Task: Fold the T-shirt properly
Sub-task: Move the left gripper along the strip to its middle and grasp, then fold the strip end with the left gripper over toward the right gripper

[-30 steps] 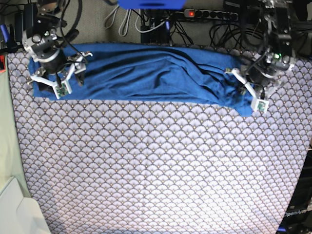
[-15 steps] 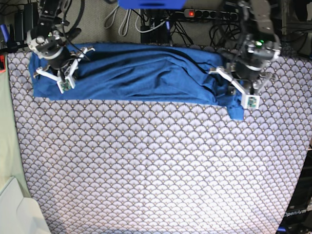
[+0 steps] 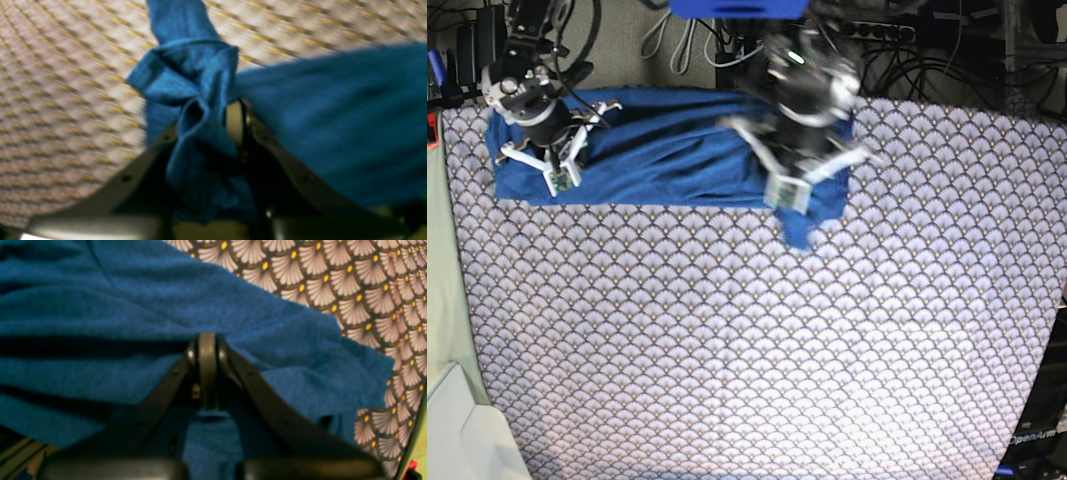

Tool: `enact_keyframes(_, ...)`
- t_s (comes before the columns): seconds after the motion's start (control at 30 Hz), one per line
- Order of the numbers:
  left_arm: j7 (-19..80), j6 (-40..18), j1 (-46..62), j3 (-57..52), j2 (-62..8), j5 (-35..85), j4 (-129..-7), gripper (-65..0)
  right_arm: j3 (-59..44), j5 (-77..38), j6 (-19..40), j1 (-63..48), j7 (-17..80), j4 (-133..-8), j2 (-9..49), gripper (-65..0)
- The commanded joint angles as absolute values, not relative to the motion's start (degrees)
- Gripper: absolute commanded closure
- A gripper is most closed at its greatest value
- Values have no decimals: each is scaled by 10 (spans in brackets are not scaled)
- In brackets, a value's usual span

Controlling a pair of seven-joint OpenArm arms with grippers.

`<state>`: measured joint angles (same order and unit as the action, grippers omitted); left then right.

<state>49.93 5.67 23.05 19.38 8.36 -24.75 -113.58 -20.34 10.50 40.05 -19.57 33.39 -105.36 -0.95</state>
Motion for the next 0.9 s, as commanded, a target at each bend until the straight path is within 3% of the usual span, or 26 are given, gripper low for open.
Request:
enact_keyframes(0.0,487,76,225,218,90,-250,-1143,-2,-205,101,400,-194,324,-1064,-6,-10)
enact_keyframes(0.13,487,131,225,285,85,-248,-1123,-3,-205,101,400,-196,324,-1067,-6,-10)
enact_keyframes(0.47,556,134,173,342,29,-105,-1119,-3,-205,101,400,-196,324,-1068,-6,-10)
enact_keyframes(0.87,553,136,116,344,-22,69,-1119,-2,-205,101,400,-198,324,-1068,-6,-10)
